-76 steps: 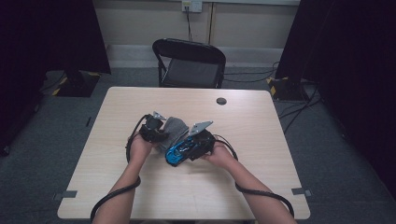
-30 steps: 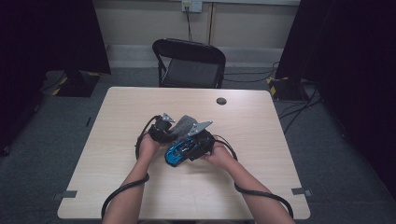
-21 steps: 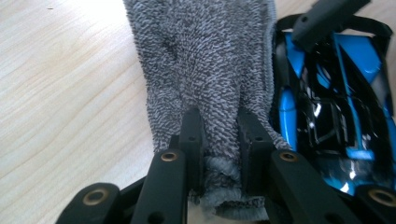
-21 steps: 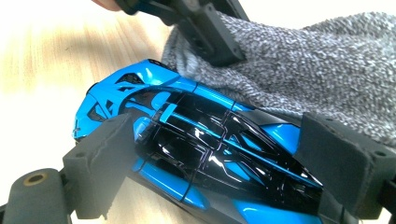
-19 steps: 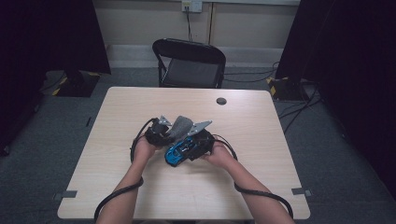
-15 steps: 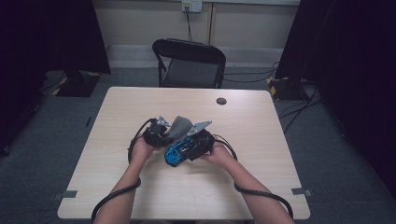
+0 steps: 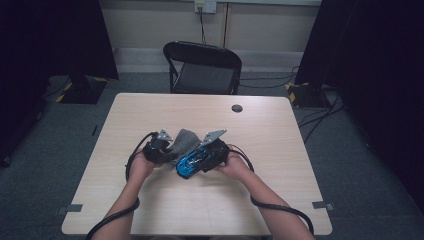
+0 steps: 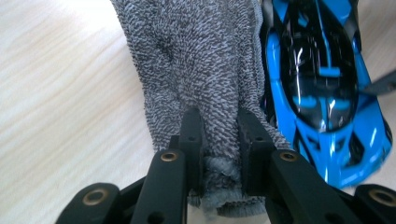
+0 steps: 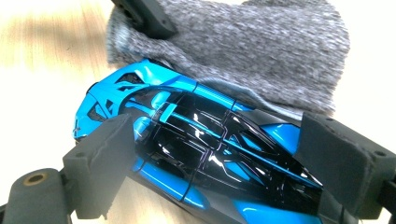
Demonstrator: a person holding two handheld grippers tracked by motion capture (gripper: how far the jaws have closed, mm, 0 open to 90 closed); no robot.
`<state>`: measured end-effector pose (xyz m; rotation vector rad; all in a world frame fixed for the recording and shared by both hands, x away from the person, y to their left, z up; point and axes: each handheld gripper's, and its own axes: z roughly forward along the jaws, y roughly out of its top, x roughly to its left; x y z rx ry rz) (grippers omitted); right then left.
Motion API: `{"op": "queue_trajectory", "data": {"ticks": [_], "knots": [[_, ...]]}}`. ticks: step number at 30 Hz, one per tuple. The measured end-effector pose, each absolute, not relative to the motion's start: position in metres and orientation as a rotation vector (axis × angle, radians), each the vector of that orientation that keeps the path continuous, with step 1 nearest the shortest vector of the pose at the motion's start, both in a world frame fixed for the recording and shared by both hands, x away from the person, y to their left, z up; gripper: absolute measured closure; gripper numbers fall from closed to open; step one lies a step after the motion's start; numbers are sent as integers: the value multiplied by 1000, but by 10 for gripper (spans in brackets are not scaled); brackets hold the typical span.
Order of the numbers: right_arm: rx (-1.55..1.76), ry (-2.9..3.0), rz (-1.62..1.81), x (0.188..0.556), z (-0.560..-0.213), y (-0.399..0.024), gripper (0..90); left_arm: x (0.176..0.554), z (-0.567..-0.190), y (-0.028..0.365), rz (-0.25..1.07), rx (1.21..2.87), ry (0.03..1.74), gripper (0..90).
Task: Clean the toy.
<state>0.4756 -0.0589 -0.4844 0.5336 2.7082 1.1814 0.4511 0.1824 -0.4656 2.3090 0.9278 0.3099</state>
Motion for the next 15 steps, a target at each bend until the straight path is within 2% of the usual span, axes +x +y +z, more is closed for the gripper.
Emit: {"op": "queue_trajectory", "data": {"ticks": [15], "knots": [[532,2710,1170,475,-484,-58,114,415,-464,216,295,2320,946,745]]}}
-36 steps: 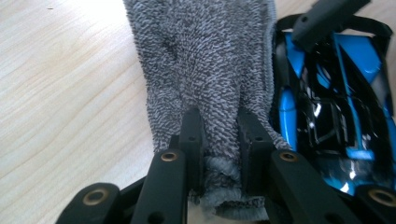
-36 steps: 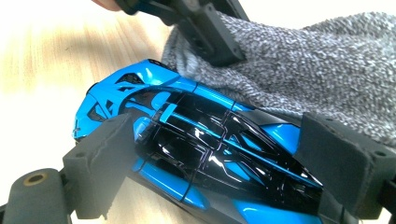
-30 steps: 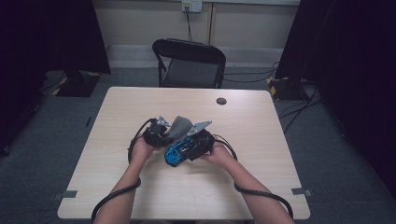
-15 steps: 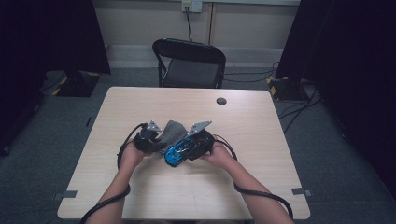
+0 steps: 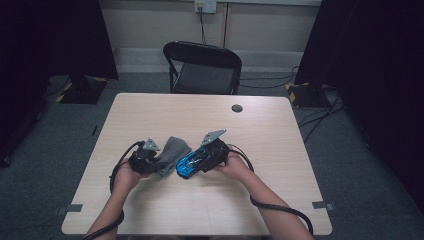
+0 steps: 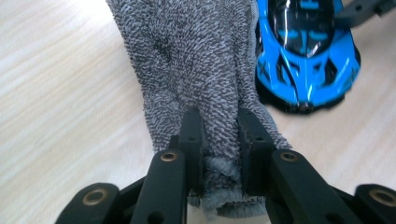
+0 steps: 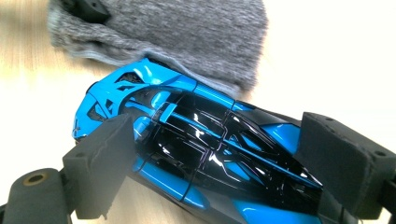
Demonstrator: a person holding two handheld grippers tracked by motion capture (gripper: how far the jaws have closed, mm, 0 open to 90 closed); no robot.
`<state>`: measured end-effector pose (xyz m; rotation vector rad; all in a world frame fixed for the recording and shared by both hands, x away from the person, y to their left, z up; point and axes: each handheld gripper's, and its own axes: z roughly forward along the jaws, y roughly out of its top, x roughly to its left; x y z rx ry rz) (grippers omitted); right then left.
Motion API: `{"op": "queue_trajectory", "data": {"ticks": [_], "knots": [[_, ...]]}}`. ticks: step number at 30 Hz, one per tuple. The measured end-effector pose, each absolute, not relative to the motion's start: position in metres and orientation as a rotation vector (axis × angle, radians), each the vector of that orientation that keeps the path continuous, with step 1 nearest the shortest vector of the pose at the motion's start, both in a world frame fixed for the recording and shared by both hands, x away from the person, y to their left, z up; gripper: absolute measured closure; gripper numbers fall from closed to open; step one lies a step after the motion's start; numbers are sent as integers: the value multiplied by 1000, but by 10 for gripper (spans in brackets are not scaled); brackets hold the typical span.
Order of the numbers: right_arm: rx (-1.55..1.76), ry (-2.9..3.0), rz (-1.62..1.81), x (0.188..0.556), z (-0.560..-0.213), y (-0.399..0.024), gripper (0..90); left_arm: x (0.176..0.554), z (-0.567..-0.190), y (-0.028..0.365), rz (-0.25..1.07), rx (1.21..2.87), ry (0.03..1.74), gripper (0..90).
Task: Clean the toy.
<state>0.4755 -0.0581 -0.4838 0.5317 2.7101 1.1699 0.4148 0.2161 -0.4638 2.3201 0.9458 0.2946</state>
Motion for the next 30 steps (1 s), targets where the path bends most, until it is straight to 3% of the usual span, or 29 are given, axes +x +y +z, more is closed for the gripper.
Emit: {"op": "queue_trajectory", "data": {"ticks": [8,15,22,30], "knots": [[531,2709,1169,475,-484,-58,114,395,-463,235,276,2317,951,745],[528,2707,1171,475,-484,-58,114,389,-455,249,339,2252,995,740],[537,2699,1186,475,-485,-59,114,410,-437,247,430,2175,1021,738],[536,2695,1191,475,-485,-60,114,439,-435,214,424,2167,991,734]]}}
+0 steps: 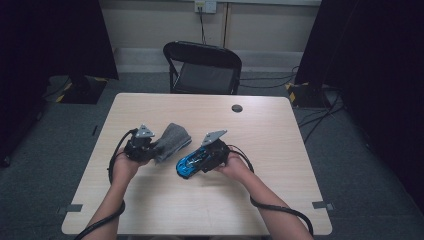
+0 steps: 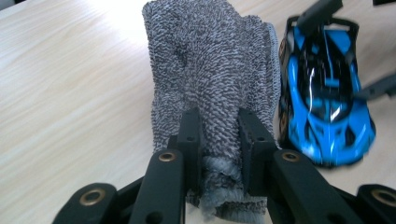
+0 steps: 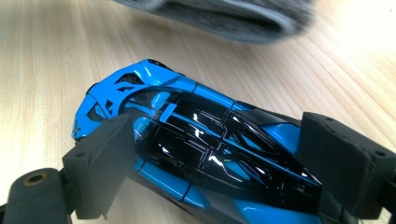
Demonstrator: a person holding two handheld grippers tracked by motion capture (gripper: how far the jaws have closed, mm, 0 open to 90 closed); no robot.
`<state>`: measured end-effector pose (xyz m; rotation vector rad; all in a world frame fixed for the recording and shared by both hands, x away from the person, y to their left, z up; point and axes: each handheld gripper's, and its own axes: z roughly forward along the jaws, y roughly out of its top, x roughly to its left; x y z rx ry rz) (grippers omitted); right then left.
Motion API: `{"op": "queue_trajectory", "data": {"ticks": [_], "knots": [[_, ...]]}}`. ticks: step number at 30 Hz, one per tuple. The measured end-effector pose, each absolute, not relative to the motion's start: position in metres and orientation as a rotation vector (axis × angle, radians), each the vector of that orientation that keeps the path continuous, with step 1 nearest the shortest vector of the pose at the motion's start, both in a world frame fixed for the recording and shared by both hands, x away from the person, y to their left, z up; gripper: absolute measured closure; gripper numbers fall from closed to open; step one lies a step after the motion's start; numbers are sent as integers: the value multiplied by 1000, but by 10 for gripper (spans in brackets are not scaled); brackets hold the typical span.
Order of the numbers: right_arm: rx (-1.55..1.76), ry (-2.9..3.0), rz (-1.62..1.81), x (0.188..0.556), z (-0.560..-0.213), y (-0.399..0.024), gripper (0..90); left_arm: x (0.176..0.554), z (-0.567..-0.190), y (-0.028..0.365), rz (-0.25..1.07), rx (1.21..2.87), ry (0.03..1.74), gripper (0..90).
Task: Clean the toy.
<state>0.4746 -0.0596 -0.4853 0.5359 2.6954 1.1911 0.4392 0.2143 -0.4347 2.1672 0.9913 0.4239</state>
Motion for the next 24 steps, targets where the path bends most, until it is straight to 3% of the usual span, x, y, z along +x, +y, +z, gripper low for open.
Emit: {"op": "queue_trajectory", "data": {"ticks": [24], "knots": [[541,2694,1202,475,-486,-60,114,489,-451,157,355,2210,944,731]]}}
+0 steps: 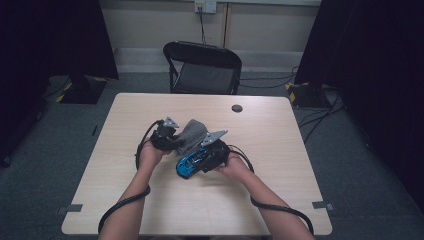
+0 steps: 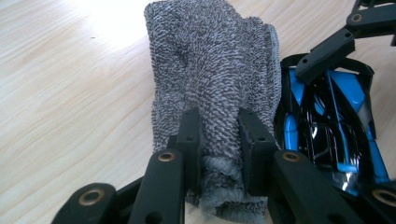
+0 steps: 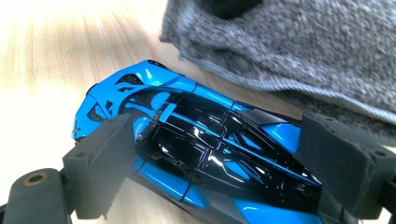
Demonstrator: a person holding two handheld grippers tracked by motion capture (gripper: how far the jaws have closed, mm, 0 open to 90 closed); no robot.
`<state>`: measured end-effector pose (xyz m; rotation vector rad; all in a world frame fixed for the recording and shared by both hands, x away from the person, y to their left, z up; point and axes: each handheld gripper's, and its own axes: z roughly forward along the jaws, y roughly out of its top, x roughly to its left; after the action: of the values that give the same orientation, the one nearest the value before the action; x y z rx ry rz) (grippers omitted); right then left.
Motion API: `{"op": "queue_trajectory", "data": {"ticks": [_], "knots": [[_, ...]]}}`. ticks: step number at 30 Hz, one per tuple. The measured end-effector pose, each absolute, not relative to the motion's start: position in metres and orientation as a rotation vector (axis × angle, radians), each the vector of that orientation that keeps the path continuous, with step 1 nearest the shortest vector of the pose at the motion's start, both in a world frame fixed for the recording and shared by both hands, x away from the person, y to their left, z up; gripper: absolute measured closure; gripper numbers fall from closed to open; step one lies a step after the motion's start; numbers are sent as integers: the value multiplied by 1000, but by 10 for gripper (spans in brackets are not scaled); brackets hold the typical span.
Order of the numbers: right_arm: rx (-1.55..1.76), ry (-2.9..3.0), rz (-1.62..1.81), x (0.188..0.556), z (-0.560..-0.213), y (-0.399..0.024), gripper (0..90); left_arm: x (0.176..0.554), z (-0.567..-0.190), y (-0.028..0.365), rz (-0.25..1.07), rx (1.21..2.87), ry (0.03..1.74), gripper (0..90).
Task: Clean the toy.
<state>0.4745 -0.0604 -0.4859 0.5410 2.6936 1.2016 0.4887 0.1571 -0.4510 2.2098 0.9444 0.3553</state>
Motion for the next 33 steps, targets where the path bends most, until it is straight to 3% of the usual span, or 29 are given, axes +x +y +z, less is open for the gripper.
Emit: {"op": "queue_trajectory", "data": {"ticks": [33], "knots": [[535,2693,1207,475,-486,-61,114,499,-475,131,329,2285,923,728]]}}
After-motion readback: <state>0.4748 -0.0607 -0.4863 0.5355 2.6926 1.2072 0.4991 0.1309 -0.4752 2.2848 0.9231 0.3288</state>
